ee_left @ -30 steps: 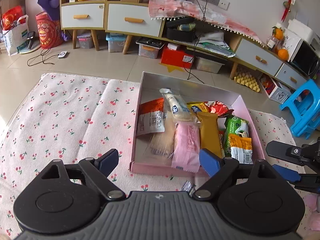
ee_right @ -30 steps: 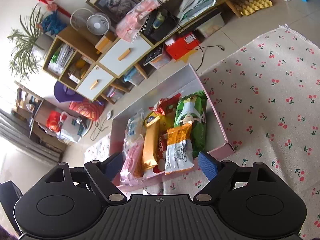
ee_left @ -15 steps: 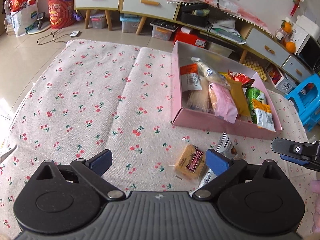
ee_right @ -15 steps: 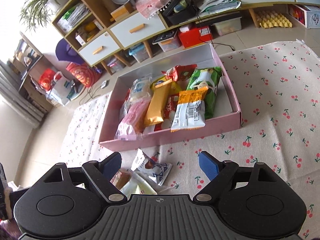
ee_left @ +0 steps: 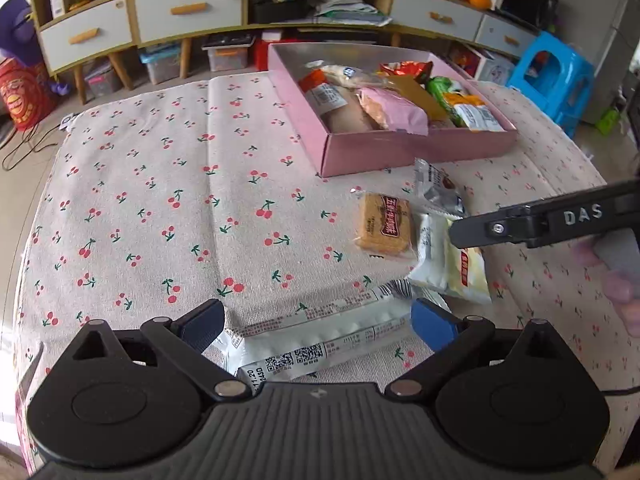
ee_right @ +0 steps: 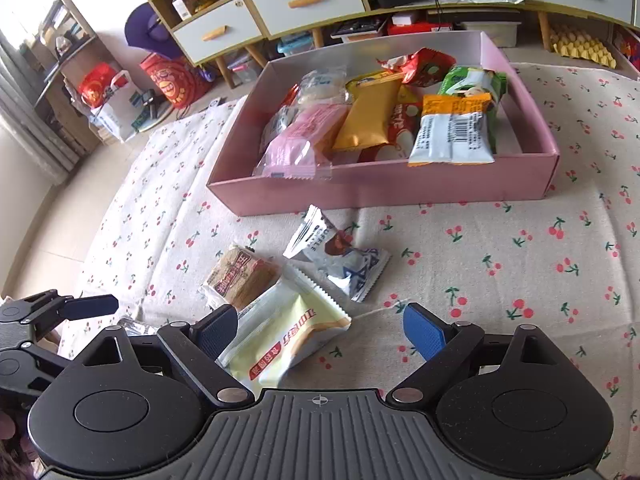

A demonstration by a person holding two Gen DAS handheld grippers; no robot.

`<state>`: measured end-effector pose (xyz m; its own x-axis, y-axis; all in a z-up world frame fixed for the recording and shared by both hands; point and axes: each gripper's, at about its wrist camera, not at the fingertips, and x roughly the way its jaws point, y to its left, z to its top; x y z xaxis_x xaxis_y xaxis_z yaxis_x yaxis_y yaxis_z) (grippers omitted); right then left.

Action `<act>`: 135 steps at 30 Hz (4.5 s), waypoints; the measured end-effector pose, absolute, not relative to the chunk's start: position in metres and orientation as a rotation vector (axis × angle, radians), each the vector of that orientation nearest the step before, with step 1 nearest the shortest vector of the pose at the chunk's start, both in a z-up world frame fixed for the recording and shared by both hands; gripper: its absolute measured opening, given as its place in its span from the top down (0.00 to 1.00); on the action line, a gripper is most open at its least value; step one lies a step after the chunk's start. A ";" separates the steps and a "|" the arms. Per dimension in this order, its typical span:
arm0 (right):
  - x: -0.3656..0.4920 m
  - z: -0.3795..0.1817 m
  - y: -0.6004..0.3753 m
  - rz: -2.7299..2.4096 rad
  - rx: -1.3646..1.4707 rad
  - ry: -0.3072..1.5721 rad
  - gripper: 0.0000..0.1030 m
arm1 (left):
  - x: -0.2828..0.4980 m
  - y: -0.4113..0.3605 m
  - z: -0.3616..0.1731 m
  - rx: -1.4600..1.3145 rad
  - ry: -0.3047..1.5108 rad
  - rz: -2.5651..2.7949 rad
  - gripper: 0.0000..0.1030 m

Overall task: Organize snacks
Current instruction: 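Move the left tool to the silver-and-white bar while the right tool approaches the white-and-yellow bread packet, then grasp the silver-and-white bar with the left tool while the right tool grasps the white-and-yellow bread packet, then carry the silver bar with the left tool while the right tool carries the bread packet over the box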

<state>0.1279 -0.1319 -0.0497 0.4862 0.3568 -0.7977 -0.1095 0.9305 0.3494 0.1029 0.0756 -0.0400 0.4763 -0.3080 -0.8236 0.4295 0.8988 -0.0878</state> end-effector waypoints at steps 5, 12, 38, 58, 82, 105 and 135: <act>0.129 -0.056 -0.111 0.288 0.257 1.034 0.11 | 0.095 0.068 -0.048 0.273 0.949 -0.516 0.03; 0.121 -0.059 -0.097 0.229 0.190 0.981 0.09 | 0.094 0.059 -0.060 0.376 0.933 -0.442 0.12; 0.106 -0.063 -0.145 0.178 0.001 1.001 0.09 | 0.096 0.075 -0.062 0.423 0.912 -0.424 0.09; 0.108 -0.067 -0.167 0.165 -0.043 0.968 0.11 | 0.062 0.054 -0.051 0.384 1.012 -0.629 0.30; 0.102 -0.067 -0.156 0.225 -0.050 0.876 0.27 | 0.083 0.043 -0.055 0.206 1.021 -0.513 0.60; 0.094 -0.050 -0.198 0.227 0.331 0.985 0.50 | 0.084 0.074 -0.038 -0.132 1.078 -0.410 0.72; 0.158 -0.011 -0.245 0.142 0.717 0.857 0.50 | 0.173 0.037 -0.007 -0.363 0.884 -0.298 0.72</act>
